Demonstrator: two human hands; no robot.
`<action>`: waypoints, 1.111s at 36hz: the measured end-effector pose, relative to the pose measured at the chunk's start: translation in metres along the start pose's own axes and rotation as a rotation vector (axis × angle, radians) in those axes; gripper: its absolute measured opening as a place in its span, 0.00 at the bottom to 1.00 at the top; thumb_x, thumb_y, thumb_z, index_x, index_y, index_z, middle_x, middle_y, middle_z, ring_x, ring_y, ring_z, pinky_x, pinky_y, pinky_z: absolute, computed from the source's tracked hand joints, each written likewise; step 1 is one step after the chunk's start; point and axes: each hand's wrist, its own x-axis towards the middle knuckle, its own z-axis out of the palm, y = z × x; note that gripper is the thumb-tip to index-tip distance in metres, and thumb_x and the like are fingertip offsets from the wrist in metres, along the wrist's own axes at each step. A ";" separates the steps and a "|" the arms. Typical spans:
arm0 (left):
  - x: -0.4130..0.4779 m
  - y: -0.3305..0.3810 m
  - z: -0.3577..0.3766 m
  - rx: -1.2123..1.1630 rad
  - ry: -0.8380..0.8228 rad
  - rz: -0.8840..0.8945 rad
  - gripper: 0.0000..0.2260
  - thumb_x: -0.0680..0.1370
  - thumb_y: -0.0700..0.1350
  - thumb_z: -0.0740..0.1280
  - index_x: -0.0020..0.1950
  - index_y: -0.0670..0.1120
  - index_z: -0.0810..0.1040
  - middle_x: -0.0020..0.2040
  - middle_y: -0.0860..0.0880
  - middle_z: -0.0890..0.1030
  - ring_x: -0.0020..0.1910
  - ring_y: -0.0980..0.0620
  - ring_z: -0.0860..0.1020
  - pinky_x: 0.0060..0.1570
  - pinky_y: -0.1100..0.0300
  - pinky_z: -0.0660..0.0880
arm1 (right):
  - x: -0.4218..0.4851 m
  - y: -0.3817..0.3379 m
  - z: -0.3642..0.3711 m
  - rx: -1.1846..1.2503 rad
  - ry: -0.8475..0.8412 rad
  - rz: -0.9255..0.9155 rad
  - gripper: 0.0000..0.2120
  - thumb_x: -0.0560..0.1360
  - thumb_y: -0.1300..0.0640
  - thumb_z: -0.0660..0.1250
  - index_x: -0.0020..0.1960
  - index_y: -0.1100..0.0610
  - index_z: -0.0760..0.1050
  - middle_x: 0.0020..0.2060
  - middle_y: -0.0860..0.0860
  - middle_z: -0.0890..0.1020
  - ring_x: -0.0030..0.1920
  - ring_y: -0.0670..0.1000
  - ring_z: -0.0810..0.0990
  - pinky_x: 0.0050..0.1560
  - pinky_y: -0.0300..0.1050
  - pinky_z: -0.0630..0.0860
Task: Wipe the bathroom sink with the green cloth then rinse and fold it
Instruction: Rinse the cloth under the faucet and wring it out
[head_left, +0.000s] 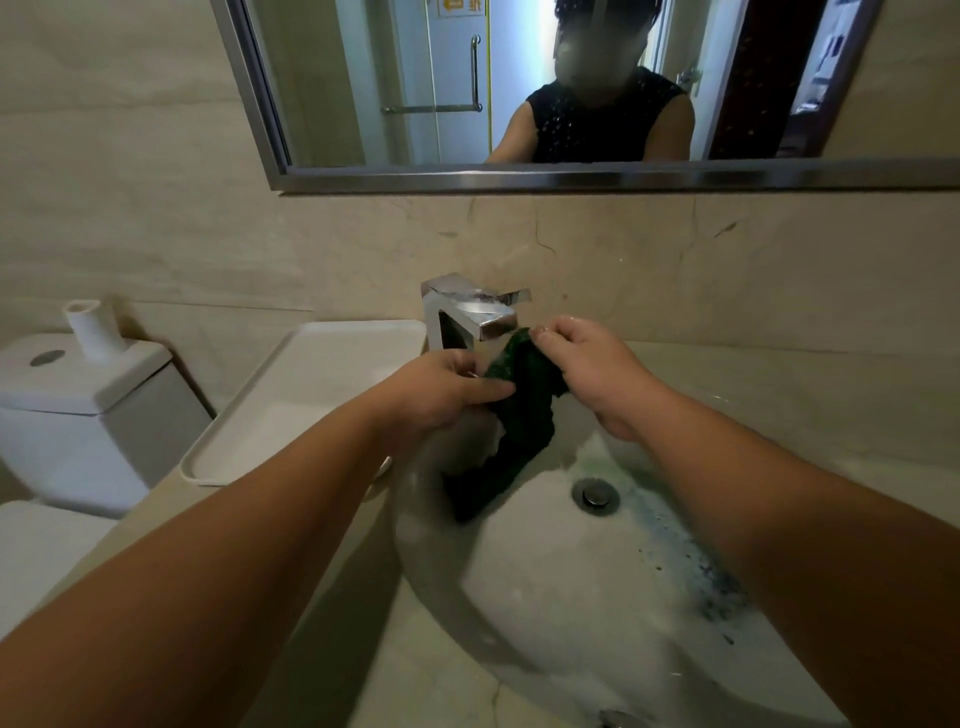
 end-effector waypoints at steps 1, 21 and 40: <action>0.002 0.000 0.002 0.018 0.025 0.023 0.05 0.80 0.46 0.75 0.45 0.53 0.86 0.47 0.48 0.89 0.48 0.49 0.85 0.52 0.48 0.76 | 0.001 -0.002 0.001 0.005 -0.005 0.000 0.16 0.81 0.44 0.64 0.43 0.55 0.76 0.39 0.56 0.78 0.41 0.54 0.76 0.43 0.50 0.70; -0.015 -0.009 -0.012 -0.221 0.158 -0.006 0.13 0.88 0.47 0.61 0.56 0.43 0.84 0.43 0.43 0.88 0.38 0.46 0.88 0.37 0.55 0.83 | -0.001 -0.008 -0.008 -0.475 -0.060 -0.160 0.12 0.85 0.49 0.62 0.53 0.46 0.85 0.33 0.42 0.83 0.33 0.42 0.75 0.35 0.42 0.67; -0.014 -0.006 -0.009 -0.485 0.093 -0.093 0.11 0.83 0.47 0.68 0.59 0.42 0.87 0.50 0.45 0.88 0.49 0.48 0.85 0.51 0.54 0.80 | -0.005 0.000 0.029 0.436 -0.110 0.293 0.09 0.75 0.69 0.73 0.51 0.58 0.81 0.53 0.60 0.87 0.53 0.60 0.87 0.52 0.55 0.84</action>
